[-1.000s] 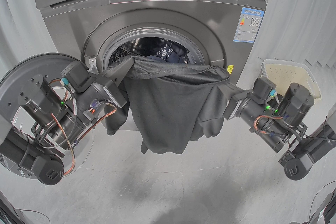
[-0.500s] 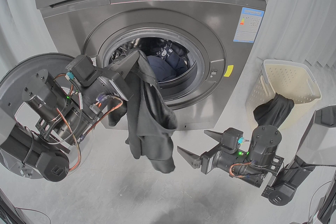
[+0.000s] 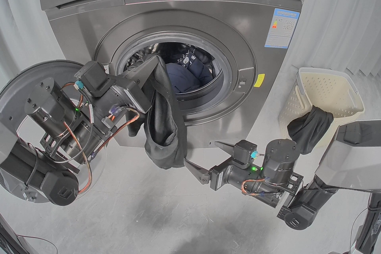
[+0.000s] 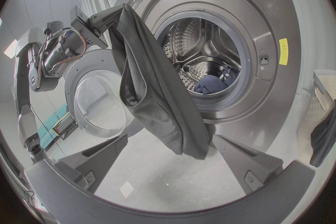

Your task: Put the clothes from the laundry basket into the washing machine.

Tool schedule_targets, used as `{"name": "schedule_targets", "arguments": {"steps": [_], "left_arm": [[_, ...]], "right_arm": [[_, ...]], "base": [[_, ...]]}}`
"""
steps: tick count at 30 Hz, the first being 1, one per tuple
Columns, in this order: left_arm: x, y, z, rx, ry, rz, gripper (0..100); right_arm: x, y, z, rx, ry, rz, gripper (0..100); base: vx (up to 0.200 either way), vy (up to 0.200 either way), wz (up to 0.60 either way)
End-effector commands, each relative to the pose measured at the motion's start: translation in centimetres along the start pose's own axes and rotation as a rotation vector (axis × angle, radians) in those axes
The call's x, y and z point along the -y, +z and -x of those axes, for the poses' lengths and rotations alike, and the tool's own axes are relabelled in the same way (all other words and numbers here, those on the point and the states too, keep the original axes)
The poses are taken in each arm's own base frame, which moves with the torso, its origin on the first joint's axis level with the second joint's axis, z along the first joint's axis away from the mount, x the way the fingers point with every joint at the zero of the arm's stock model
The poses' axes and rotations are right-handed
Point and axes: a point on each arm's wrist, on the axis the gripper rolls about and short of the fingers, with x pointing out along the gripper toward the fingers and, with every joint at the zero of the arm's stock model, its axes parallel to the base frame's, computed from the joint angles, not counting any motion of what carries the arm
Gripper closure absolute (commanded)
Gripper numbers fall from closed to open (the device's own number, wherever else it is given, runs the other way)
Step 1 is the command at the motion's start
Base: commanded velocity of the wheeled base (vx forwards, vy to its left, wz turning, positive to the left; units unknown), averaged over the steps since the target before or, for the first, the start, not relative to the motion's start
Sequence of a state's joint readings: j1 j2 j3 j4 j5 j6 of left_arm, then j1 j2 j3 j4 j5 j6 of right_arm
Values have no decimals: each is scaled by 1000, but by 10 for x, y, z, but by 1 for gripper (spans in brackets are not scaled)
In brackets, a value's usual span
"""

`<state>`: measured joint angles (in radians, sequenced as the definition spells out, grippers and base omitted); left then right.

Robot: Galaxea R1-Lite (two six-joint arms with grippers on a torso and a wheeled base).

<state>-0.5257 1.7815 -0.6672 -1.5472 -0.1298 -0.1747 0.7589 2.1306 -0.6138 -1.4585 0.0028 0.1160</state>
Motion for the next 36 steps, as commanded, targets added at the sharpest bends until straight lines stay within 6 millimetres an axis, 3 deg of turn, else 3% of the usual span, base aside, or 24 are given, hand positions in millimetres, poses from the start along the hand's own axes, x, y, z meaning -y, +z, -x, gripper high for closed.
{"name": "schedule_targets", "arguments": {"steps": [1,7,15,20,36], "left_arm": [[0,2,-1,10,-3,1,100],[3,4,-2,17,-9,3,100],[14,8,0,24,-39,15,100],[16,11,2,33,-46,16,100],[21,11,2,29,-67,28,100]], "right_arm": [[1,-15,-24,-6,14,4,0],[-1,-30,-45,-5,36,18,0],[15,-20,-91,124,11,23,0],[24,-16,-102,167,-5,26,0],[22,-9,-135,285,2,37,0]], "base": [[0,0,0],[0,0,0],[0,0,0],[0,0,0],[0,0,0]]}}
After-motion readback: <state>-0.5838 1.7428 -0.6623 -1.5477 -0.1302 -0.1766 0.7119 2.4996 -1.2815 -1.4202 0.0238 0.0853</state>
